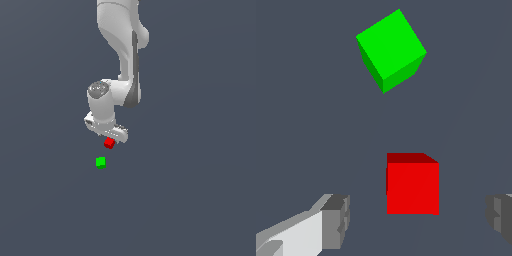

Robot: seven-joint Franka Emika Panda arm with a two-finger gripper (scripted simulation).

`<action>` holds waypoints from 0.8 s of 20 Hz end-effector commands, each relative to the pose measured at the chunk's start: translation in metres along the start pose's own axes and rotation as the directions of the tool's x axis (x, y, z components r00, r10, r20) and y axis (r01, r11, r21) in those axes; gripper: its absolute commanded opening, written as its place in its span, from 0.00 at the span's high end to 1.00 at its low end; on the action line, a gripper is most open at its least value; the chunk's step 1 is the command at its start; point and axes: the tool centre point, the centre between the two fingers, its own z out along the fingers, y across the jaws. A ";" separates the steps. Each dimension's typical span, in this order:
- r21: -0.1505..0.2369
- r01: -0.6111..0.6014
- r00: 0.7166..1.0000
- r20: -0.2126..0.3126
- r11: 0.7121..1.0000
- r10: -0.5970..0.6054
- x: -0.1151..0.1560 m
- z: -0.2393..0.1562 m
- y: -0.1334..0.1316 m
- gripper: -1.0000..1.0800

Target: Stack the red cube on top of the green cube.

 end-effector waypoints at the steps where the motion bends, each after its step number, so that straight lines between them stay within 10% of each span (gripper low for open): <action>1: 0.001 -0.010 1.000 -0.002 1.000 0.010 -0.001 0.002 0.003 0.04; 16: 0.001 -0.010 1.000 -0.002 1.000 0.010 -0.002 0.045 0.003 0.04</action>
